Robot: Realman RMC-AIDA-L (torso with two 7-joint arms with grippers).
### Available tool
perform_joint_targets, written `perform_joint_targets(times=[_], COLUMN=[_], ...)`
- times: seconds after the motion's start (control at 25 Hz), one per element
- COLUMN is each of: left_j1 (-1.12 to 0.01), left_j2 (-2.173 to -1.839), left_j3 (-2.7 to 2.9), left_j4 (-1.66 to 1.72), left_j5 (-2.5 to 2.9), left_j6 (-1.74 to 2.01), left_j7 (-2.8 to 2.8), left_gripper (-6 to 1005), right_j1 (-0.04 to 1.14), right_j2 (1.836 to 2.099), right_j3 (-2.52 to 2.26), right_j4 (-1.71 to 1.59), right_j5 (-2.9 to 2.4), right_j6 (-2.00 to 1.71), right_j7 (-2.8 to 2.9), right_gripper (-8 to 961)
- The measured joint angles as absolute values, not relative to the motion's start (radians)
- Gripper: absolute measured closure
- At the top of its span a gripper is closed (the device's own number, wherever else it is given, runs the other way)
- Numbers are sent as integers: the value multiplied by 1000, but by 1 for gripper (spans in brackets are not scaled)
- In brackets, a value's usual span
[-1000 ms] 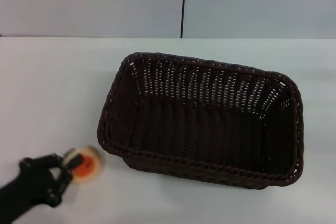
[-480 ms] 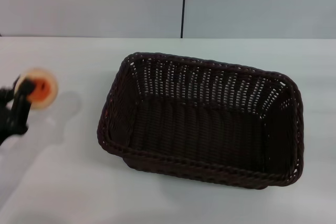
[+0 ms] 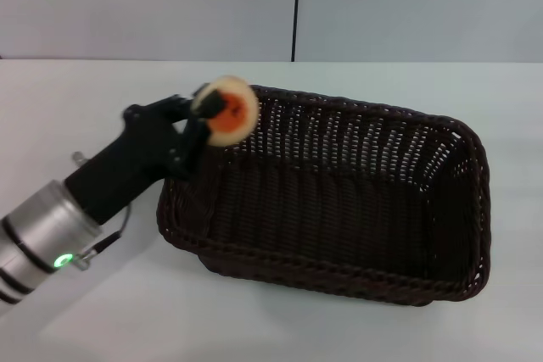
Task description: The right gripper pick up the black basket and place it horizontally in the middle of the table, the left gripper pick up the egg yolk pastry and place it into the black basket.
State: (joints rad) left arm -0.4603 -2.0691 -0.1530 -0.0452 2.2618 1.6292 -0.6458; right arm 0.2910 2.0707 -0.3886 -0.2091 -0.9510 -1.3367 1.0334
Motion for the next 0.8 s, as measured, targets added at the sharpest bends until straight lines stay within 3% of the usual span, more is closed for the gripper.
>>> perform_joint_targets(times=[0.56, 0.8], left_j1=[-396, -299], left_j2=[-2065, -2062], left_j3=[-318, -561], left_j4=[-54, -53], left_j5=[2252, 2252], left_j6=[1694, 1759], left_j7=[-644, -644], left_gripper=[734, 494], right_j1=[278, 253], right_j2=[2070, 2071], right_j3=[-337, -264], right_j4=[-209, -217], right_j5=[-951, -951], right_j6=[-1291, -1307], right_j7=[1035, 1039], right_gripper=[528, 528])
